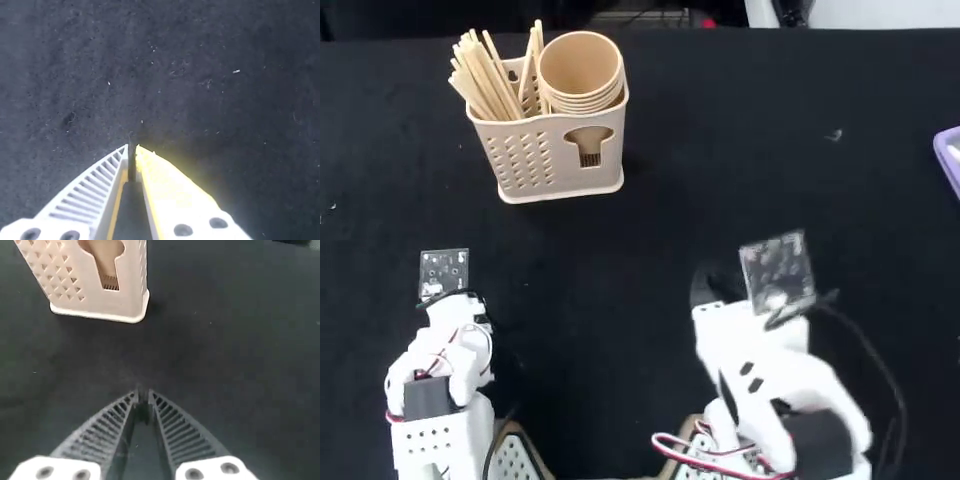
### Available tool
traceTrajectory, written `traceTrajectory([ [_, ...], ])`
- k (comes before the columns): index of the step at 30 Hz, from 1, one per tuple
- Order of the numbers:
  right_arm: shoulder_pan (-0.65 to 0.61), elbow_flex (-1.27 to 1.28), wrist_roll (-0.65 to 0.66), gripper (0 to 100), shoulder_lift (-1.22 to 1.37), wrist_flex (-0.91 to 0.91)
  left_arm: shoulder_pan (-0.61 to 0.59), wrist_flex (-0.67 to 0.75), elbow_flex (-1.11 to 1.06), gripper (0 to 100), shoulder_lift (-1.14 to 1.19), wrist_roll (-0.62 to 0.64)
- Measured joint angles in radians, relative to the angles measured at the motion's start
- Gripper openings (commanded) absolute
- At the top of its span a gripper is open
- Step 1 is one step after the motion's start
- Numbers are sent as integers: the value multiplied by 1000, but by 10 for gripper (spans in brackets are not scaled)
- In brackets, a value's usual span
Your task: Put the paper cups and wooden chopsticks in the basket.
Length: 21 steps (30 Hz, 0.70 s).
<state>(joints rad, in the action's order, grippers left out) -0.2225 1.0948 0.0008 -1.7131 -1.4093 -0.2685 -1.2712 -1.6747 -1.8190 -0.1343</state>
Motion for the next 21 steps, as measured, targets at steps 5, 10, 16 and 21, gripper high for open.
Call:
traceTrajectory([
  [5,2,218,-57,12,-89,66,5,0,0,33,0,0],
  [10,0,413,-97,12,-91,199,57,11,0,33,0,0],
  [16,2,583,-100,12,-91,259,241,12,-2,31,0,0],
  [21,2,588,-100,12,-91,130,316,12,-2,31,0,0],
])
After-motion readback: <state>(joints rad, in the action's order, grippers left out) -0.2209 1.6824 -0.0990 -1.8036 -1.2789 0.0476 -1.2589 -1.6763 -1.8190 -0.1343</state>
